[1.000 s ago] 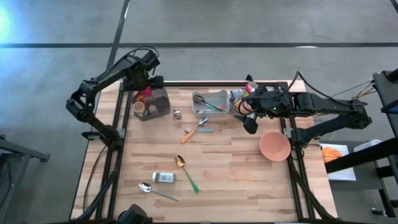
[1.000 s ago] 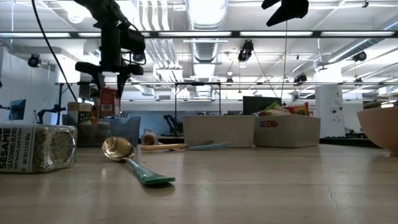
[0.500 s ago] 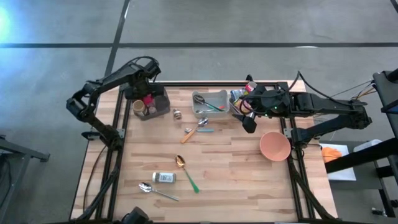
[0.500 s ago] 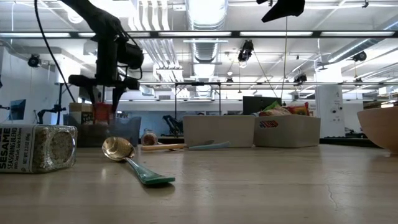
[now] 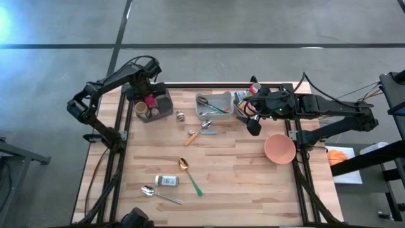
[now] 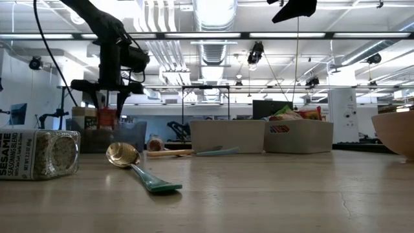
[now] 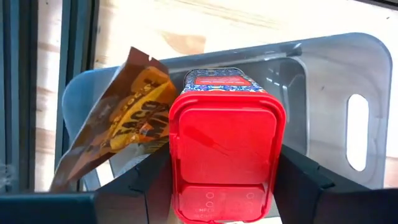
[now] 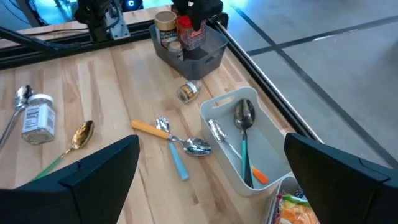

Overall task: Pick & Place Food Item
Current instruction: Put the red seasoning can into the black bin, then put the white spoon into the left gray bin

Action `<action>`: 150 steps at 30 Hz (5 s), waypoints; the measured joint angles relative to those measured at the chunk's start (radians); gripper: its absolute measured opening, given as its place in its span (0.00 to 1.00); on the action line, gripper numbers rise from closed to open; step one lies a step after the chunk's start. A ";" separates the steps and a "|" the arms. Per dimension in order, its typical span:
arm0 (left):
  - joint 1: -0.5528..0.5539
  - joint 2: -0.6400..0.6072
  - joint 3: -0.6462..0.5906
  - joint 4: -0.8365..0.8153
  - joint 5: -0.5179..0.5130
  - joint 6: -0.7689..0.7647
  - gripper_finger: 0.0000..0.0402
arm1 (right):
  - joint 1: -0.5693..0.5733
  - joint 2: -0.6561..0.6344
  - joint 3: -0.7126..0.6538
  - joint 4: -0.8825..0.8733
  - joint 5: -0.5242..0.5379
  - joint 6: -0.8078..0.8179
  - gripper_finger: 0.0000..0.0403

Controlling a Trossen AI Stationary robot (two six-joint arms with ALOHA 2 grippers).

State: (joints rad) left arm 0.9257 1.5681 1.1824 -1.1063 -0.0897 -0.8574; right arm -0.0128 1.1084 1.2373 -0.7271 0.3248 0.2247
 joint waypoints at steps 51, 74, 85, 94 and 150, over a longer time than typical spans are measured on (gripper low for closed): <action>-0.003 0.040 -0.107 0.069 0.015 0.014 0.52 | 0.000 0.000 -0.011 0.004 -0.014 0.004 0.99; -0.002 0.046 -0.112 0.071 0.043 0.051 0.90 | 0.000 0.000 -0.013 0.004 -0.015 0.000 0.99; -0.001 0.023 -0.005 0.035 0.063 0.113 0.93 | 0.000 0.000 -0.014 0.004 -0.019 0.000 0.99; -0.008 0.018 0.194 -0.085 0.055 0.206 0.93 | 0.000 0.001 -0.014 0.003 -0.019 0.000 0.99; -1.429 0.017 0.208 -0.035 0.211 0.822 0.93 | 0.000 0.001 -0.015 0.008 -0.125 0.062 0.99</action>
State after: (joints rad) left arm -0.5029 1.5848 1.3906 -1.1415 0.1214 -0.0359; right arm -0.0132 1.1091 1.2224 -0.7193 0.1999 0.2869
